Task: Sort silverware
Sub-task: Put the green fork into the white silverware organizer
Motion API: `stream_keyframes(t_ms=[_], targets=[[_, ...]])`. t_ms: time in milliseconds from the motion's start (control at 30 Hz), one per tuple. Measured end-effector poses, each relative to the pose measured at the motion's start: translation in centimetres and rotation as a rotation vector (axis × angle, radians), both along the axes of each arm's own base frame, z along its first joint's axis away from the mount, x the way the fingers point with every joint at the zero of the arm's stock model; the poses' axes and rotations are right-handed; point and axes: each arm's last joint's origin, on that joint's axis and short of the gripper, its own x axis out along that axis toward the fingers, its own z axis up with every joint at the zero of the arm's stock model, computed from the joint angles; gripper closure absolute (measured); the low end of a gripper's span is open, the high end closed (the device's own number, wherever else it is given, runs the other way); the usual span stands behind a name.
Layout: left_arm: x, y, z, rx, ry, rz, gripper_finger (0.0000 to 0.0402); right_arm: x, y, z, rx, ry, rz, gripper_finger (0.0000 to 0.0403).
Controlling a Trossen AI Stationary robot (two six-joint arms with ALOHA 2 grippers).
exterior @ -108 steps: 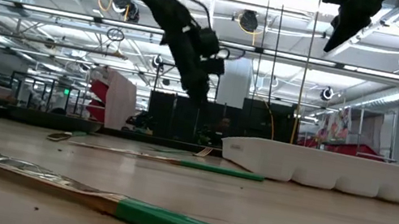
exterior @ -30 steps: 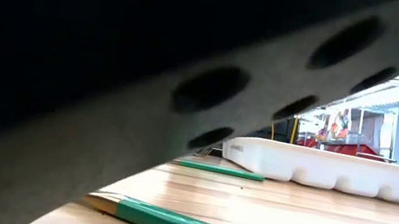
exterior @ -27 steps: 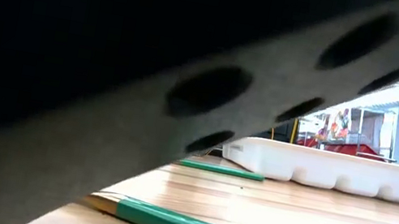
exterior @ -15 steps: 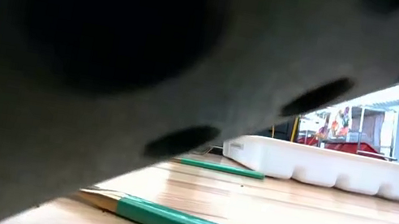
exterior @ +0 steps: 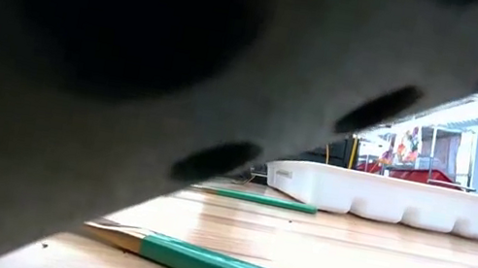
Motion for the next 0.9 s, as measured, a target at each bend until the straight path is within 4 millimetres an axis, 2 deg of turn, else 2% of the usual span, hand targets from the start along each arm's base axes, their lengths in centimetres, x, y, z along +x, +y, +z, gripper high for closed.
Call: stream_keyframes(t_ms=[167, 333, 400, 900], targets=[[0.0, -0.1, 0.0, 0.001, 0.010, 0.003, 0.0327, 0.0, 0.0, 0.0, 0.004, 0.005, 0.000, 0.0243], [-0.4, 0.5, 0.3, -0.048, 0.000, 0.043, 0.0384, 0.0, 0.0, 0.0, 0.004, 0.005, 0.000, 0.0243], [-0.7, 0.9, 0.5, -0.076, -0.013, 0.052, 0.0394, 0.0, 0.0, 0.0, 0.004, 0.005, 0.000, 0.0243], [-0.7, 1.0, 0.5, -0.091, 0.000, 0.090, 0.0400, -0.1, 0.0, 0.0, 0.003, 0.006, -0.010, 0.0243]])
